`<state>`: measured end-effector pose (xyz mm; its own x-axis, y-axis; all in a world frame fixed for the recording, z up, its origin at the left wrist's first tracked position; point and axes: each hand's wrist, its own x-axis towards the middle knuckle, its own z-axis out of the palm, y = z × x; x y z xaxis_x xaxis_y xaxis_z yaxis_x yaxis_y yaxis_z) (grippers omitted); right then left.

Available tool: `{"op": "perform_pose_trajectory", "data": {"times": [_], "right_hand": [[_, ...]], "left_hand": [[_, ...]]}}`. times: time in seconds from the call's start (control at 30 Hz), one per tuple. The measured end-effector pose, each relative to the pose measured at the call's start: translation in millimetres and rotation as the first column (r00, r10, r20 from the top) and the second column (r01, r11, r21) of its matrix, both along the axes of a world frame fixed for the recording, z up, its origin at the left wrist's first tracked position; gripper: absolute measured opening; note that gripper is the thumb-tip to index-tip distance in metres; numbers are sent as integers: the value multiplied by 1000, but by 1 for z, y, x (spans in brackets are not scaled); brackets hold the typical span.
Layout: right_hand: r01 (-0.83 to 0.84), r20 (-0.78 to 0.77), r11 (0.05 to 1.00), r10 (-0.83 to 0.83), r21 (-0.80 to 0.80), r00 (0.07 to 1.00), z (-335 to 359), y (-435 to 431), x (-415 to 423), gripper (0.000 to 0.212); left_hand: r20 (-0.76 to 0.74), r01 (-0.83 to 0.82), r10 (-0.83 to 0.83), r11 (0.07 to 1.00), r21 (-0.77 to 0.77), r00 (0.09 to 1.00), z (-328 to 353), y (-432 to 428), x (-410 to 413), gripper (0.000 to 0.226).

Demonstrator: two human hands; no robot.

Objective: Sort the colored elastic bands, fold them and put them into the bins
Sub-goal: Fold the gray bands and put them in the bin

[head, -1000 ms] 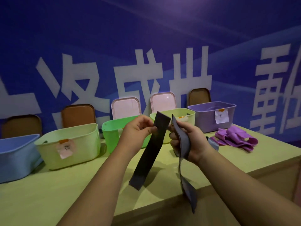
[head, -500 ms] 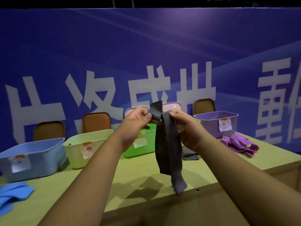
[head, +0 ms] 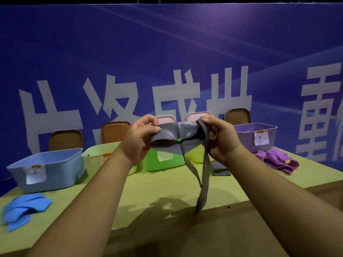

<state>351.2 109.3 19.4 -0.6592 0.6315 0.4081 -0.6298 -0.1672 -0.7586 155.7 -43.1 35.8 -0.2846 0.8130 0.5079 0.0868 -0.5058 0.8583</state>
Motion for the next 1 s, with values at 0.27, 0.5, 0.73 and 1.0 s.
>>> {"op": "perform_pose_trajectory", "data": {"times": [0.27,0.5,0.73,1.0], "right_hand": [[-29,289,983,-26,182,957,-8,1,4,12],[-321,682,828,-98,460,725,-15,3,23,14],[-215,568,941,30,262,822,-32,-3,8,24],[-160,455,971,62,179,888,-33,-26,-8,19]], "left_hand": [[-238,-17,-55,957,-289,970,6,-26,-31,13],[-748,-530,-290,557,-639,598,15,-35,-47,42],[-778,-461,-155,729,-506,609,1,-28,-32,11],[-406,-410,250,831,-375,879,-15,-21,-1,30]]}}
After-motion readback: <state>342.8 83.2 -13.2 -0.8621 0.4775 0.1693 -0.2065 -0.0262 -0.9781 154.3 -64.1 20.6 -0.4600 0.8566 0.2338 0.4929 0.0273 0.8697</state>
